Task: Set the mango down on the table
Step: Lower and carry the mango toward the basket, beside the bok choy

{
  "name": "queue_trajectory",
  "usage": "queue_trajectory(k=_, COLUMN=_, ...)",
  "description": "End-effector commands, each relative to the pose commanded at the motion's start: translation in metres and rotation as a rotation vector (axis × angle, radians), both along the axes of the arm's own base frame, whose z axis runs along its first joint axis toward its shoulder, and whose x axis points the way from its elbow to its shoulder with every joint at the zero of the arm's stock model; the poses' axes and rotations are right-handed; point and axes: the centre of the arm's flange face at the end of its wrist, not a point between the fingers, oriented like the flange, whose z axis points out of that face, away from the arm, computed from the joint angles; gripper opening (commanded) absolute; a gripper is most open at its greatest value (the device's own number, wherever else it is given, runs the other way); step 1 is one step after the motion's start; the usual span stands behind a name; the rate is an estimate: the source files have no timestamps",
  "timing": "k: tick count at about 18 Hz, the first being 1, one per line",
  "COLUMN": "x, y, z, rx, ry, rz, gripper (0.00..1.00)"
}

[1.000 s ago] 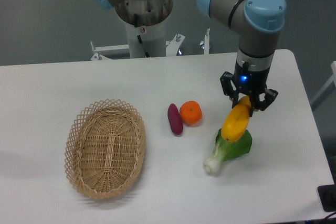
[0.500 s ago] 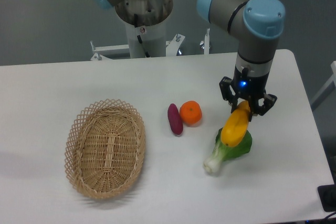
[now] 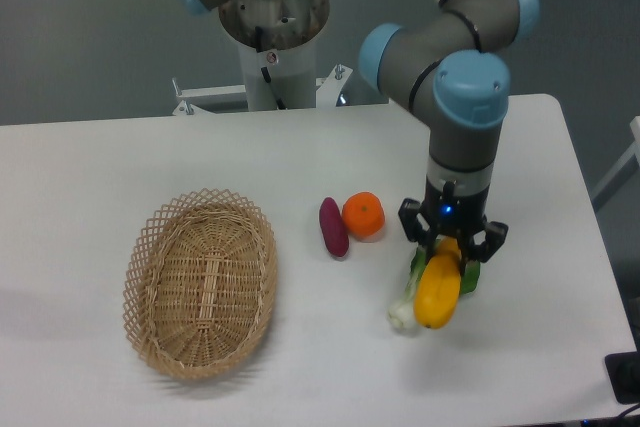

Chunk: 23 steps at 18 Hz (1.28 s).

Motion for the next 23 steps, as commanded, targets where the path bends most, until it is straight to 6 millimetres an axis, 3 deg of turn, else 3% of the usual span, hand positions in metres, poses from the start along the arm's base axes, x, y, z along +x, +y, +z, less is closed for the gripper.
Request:
queue_trajectory(k=5, x=0.023, y=0.03, z=-0.023, rx=0.008, ry=-0.035, rz=0.048, gripper=0.44)
queue_trajectory(k=12, x=0.064, y=0.069, z=-0.071, rx=-0.041, ry=-0.092, rz=0.0, gripper=0.46)
queue_trajectory(k=16, x=0.077, y=0.081, z=-0.088, rx=-0.058, ry=-0.108, rz=-0.028, gripper=0.49)
queue_trajectory(k=23, x=0.085, y=0.085, z=-0.093, rx=-0.063, ry=-0.112, rz=-0.043, gripper=0.52)
